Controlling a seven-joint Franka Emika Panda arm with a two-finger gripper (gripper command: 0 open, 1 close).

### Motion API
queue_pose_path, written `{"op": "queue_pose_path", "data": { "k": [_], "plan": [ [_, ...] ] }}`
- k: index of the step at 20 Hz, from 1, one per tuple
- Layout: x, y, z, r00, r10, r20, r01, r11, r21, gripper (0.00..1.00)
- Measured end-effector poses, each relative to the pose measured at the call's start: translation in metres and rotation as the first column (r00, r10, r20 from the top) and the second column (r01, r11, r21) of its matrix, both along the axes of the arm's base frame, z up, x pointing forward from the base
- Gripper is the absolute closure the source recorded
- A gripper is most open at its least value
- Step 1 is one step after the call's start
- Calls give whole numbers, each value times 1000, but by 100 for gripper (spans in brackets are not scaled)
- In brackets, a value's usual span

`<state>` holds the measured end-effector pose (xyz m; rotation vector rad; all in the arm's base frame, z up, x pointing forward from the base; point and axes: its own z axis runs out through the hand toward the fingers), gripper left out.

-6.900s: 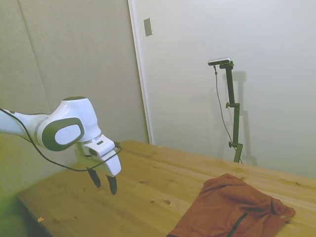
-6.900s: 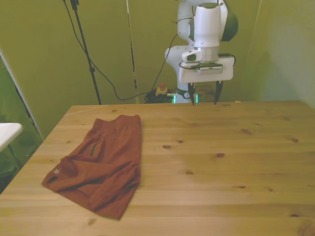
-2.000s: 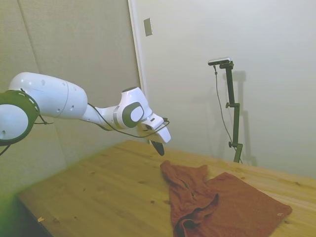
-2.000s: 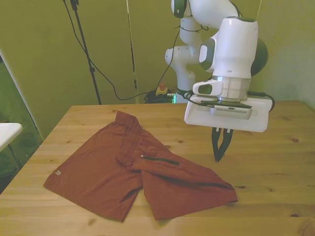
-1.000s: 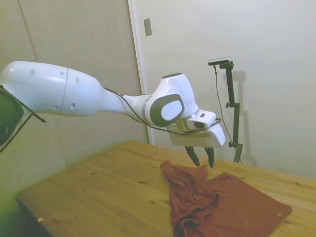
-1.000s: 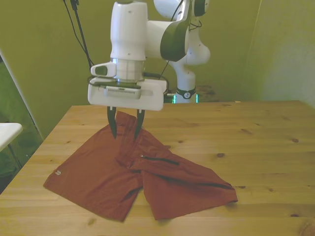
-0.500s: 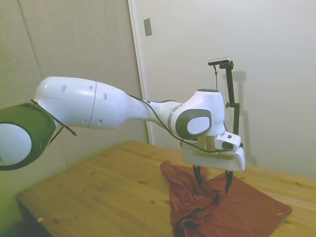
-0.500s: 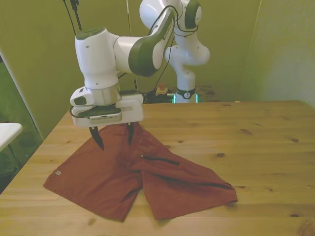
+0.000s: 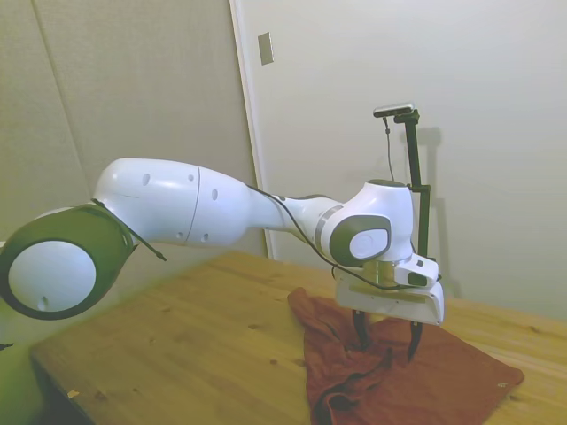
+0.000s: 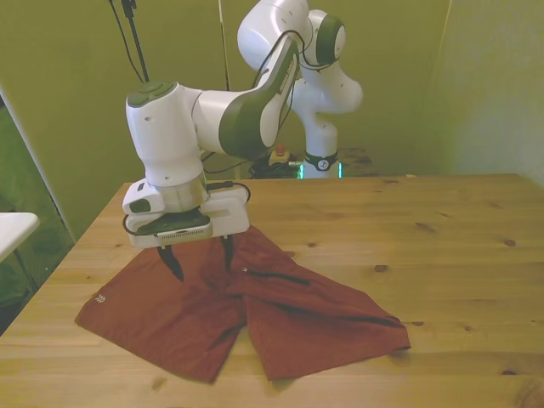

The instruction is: Unfold the shorts

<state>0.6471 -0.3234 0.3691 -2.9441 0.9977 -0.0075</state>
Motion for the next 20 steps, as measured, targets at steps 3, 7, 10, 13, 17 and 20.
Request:
{"op": "queue_pose_path", "data": {
  "k": [3,7,10,13,17,20],
  "plan": [
    [2,0,-4,1000,0,-1,0,1000,3,100],
    [6,3,-5,1000,5,-9,-5,1000,13,100],
    [8,4,-4,1000,9,-13,-9,1000,17,100],
    [12,5,-5,1000,13,-15,-12,1000,19,100],
    [18,9,-6,1000,20,-23,-19,999,25,100],
    [23,13,-5,999,16,-32,-15,999,33,100]
  ]
}}
